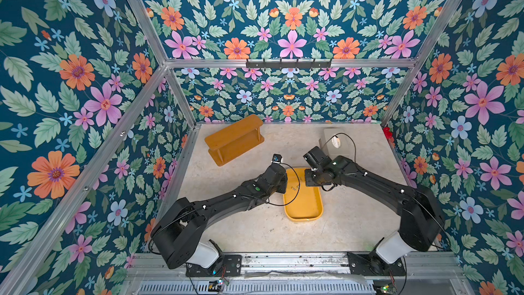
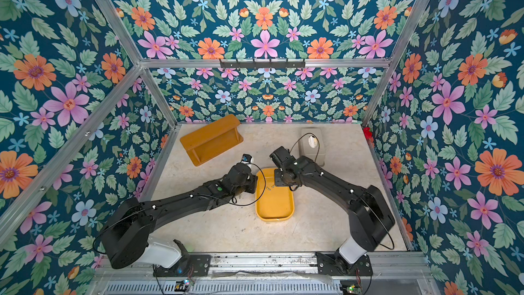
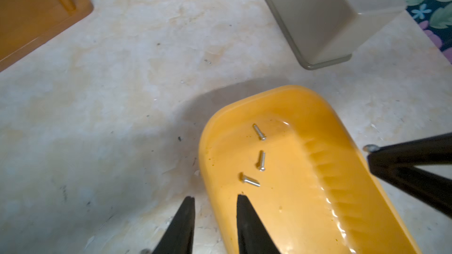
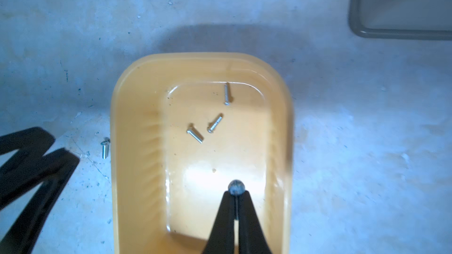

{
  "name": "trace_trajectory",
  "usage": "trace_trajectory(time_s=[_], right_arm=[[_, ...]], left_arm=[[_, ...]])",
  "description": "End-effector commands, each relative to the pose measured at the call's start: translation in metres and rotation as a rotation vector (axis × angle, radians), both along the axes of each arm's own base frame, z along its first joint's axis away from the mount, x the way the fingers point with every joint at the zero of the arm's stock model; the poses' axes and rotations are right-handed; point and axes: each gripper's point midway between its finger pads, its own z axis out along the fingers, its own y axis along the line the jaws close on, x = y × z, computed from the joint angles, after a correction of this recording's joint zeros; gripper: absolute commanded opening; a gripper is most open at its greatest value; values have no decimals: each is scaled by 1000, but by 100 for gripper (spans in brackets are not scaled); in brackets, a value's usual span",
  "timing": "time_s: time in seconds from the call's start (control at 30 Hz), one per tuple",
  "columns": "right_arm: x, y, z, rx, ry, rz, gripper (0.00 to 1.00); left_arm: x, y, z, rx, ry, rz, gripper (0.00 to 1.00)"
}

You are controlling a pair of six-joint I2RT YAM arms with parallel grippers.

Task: Take out the screws from the storage box
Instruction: Pick up the screw from the storage box, then place the screw at the center of the board, then pick up the screw from the storage box.

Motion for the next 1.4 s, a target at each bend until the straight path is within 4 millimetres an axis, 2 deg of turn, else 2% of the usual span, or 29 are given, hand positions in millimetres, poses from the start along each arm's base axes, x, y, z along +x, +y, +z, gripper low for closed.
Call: trace_trajectory(time_s=[0.0, 0.13, 0.2, 0.4, 0.6, 0.67, 0.8, 1.0, 1.17, 1.37], right_arm=[[-11, -40, -7, -33, 23, -73, 0], [-23, -72, -32, -42, 72, -137, 0], [-27, -79, -49, -40, 100, -152, 0], [-36, -76, -92, -49, 193, -149, 2], [-40, -76, -121, -85, 259, -145, 6], [-40, -76, -124, -82, 259, -148, 7], [-39, -76, -124, -82, 258, -149, 16], [-35, -74, -109, -61, 218, -149, 25], [-29, -74, -95, -54, 182, -154, 26], [-29, -76, -88, -51, 167, -154, 27]], left_arm=[[-11, -33, -4, 25, 26, -189, 34], [-14, -57, -23, 87, 88, -271, 36], [-14, -65, -32, 110, 113, -280, 37], [-11, -78, -60, 177, 169, -267, 39], [0, -81, -81, 187, 203, -172, 40], [3, -81, -83, 173, 199, -149, 40], [8, -83, -80, 148, 174, -125, 40], [6, -88, -79, 166, 172, -181, 40], [9, -92, -83, 158, 196, -151, 41], [8, -92, -90, 134, 224, -117, 41]])
